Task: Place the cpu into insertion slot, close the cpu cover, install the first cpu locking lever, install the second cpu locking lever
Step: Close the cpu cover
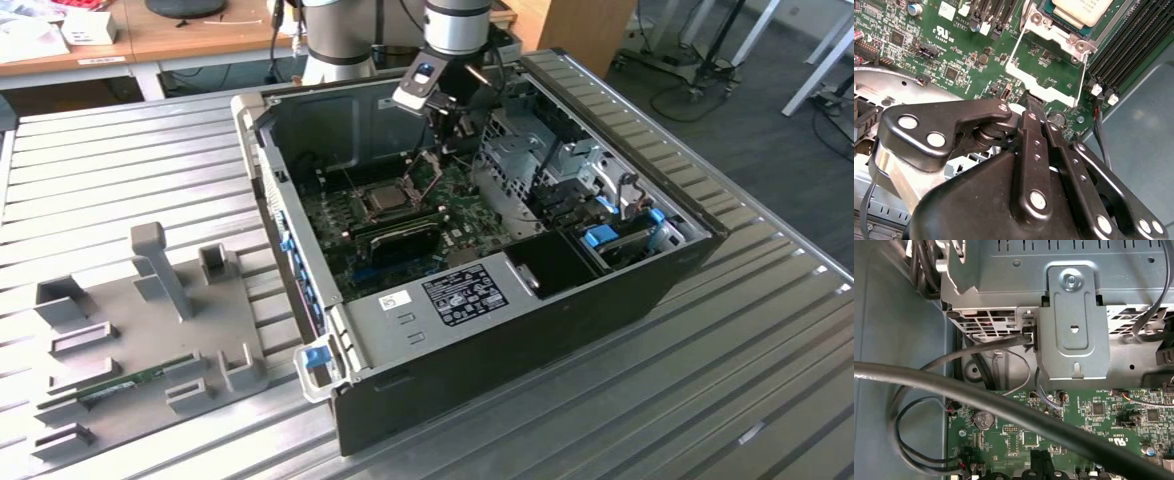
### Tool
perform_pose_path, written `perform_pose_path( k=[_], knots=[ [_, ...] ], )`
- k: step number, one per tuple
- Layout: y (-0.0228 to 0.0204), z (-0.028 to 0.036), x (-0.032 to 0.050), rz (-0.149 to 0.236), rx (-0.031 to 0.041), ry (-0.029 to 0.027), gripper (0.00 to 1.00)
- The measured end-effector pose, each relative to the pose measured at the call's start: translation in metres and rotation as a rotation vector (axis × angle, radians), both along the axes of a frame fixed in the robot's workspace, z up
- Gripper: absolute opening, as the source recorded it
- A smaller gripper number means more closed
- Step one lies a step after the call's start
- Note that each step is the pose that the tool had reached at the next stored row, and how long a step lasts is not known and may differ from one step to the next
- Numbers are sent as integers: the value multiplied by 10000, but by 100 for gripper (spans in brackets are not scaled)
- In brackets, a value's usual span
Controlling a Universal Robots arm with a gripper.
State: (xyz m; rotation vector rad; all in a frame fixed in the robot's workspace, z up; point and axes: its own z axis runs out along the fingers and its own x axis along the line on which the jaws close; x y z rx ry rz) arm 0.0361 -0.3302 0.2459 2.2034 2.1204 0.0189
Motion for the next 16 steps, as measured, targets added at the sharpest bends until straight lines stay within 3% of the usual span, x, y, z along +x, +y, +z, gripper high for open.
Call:
perform_pose_path(
  k=[2,4,16],
  knots=[
    [0,0,-5,0,0,0,11],
    [2,-1,-97,0,1,-1,11],
    [3,-5,-127,-2,0,-27,11]
  ],
)
